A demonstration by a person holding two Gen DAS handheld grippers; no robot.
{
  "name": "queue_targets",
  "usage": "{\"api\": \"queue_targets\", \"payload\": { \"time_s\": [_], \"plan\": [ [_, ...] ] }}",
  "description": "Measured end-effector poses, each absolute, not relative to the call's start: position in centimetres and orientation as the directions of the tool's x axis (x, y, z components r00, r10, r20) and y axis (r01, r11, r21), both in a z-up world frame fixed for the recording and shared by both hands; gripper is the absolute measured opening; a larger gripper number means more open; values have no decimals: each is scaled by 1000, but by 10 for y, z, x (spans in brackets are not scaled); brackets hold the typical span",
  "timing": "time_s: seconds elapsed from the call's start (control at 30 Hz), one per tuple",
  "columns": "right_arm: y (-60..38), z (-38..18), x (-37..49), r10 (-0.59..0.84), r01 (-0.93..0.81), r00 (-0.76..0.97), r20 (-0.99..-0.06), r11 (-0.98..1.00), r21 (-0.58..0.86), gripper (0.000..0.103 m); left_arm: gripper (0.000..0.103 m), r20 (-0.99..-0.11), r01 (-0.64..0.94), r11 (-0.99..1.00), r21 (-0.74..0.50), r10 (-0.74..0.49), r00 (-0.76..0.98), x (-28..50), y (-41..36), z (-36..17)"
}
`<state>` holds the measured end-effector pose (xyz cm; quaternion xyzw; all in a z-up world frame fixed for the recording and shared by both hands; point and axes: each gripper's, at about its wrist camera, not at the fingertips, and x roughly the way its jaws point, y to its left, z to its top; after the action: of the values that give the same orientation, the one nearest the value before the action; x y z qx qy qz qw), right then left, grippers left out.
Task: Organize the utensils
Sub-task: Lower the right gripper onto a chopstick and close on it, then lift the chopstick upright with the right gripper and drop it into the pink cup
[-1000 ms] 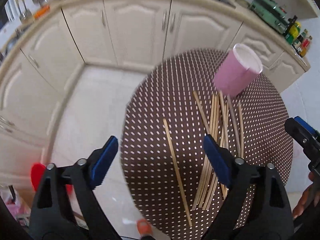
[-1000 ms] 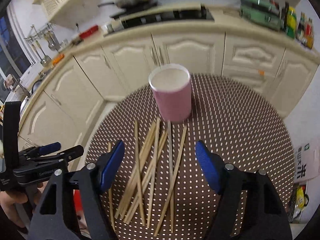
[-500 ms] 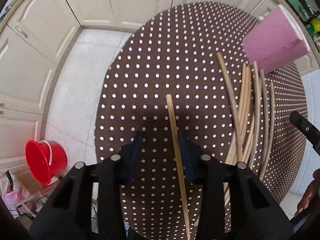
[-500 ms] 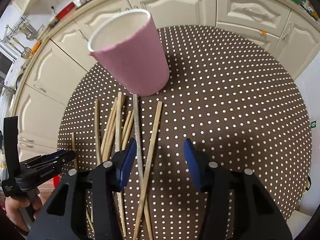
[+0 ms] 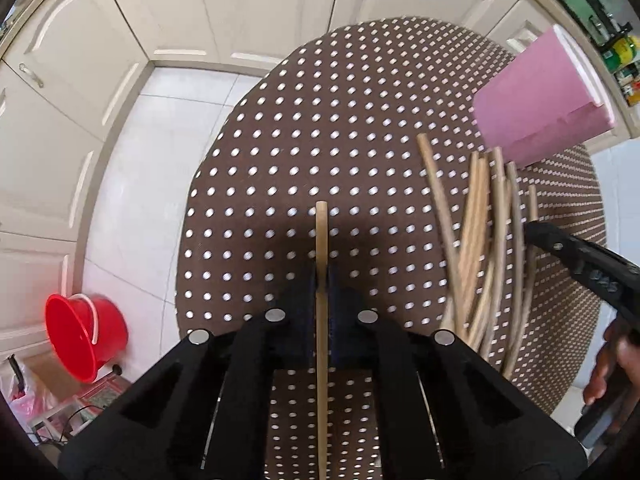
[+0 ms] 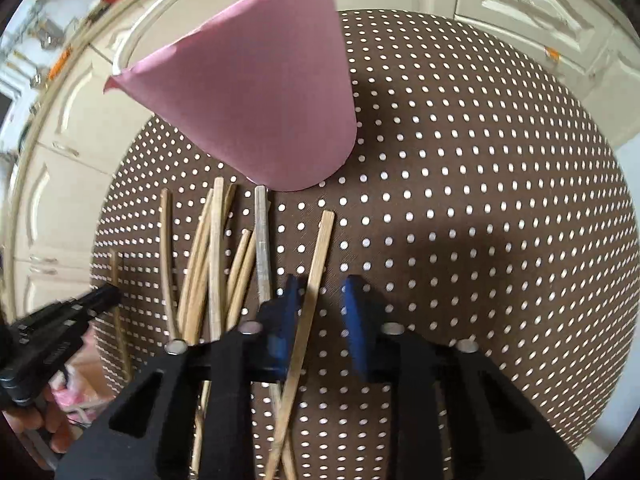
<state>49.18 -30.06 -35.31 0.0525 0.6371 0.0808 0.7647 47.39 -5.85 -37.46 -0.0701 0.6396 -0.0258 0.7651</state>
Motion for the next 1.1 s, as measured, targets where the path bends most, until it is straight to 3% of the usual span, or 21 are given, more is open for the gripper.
{"api": "queue_targets", "payload": {
  "time_s": [0.17,0.4,0.7,1.1],
  "plan": [
    [-302,-354,491,220,-34,173,-960,976,217,6,6,-954,-13,982,-188,-179,242,481,-72,-346],
    [-323,-292,476,283,-18,303,-910,956,292,5,6,-918,64,972,-228,-236,320,485,-88,-296],
    [-344,-190,442,309,-73,588,-748,941,331,5,6,-836,175,947,-270,-321,445,473,-102,-223],
    [-338,-114,436,282,-135,760,-586,950,283,5,6,-668,235,927,-293,-375,643,471,-117,-138]
  ]
}}
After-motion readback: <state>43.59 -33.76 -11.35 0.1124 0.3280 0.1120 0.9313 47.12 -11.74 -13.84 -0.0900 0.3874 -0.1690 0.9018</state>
